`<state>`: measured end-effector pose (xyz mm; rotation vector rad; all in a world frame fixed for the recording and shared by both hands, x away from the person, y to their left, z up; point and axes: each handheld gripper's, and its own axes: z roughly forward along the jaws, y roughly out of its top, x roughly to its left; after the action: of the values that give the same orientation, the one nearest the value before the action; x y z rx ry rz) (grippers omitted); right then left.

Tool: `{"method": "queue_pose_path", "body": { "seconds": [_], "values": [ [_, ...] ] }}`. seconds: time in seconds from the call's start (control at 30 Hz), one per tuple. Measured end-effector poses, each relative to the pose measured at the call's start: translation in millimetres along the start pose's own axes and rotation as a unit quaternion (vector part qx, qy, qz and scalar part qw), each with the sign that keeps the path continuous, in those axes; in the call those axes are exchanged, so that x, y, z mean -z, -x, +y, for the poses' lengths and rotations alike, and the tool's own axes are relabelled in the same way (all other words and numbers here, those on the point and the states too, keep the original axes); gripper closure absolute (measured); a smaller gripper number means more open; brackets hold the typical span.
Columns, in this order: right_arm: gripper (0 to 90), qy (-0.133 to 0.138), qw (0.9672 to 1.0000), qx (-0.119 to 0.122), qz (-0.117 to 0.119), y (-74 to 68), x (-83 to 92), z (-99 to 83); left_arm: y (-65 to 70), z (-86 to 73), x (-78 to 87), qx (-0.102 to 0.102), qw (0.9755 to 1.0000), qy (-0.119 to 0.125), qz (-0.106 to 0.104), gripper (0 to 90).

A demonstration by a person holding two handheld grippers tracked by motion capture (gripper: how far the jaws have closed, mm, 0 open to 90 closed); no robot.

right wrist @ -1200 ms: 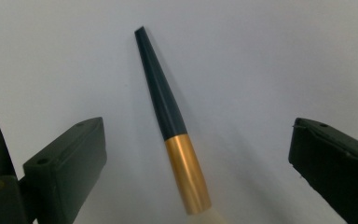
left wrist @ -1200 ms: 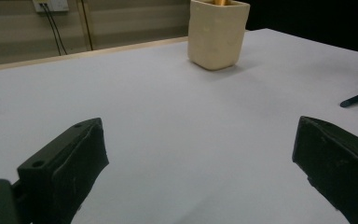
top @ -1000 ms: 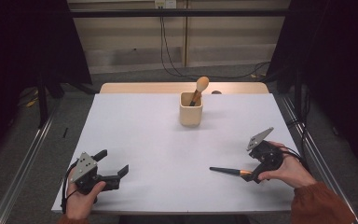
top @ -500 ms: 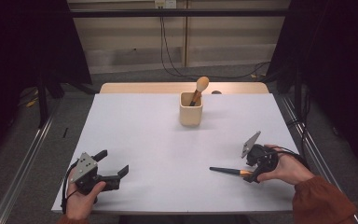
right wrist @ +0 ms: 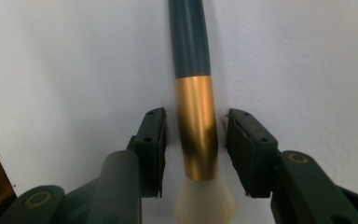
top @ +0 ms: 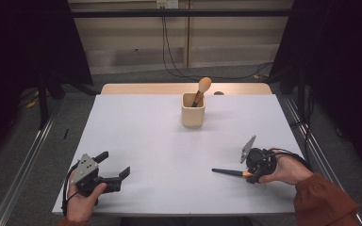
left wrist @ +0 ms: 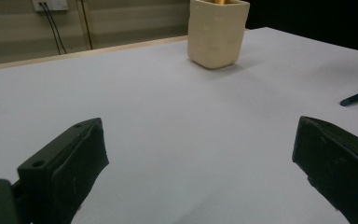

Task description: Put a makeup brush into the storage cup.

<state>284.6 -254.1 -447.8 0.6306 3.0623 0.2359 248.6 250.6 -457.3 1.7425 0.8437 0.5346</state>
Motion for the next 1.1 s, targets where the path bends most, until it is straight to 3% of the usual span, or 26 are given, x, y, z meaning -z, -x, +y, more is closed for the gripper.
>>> {"method": "queue_pose_path", "body": {
  "seconds": [0.1,0.2,0.57,0.83,1.1],
  "values": [
    [62.0,-0.01,0.9999,0.004,0.002,0.6,-0.3,3.1,-0.2,-0.3,-0.4,0.0,1.0,-0.001,0.0,2.8],
    [71.3,-0.009,0.9999,0.003,0.005,1.8,0.3,2.9,-0.3,-0.2,-0.1,-0.001,1.0,-0.001,0.0,2.7],
    [74.6,-0.018,0.9998,0.004,0.004,0.9,0.7,5.4,-0.3,-0.5,-0.7,-0.002,1.0,-0.003,0.001,2.8],
    [74.7,-0.006,0.9999,-0.009,0.01,3.7,1.6,2.5,-0.5,-0.5,-0.6,-0.002,1.0,-0.002,0.001,2.8],
    [74.7,0.037,0.9987,-0.03,0.015,3.0,11.4,-2.9,-0.6,-0.4,-0.3,-0.002,1.0,-0.002,0.002,2.8]
  ]
}}
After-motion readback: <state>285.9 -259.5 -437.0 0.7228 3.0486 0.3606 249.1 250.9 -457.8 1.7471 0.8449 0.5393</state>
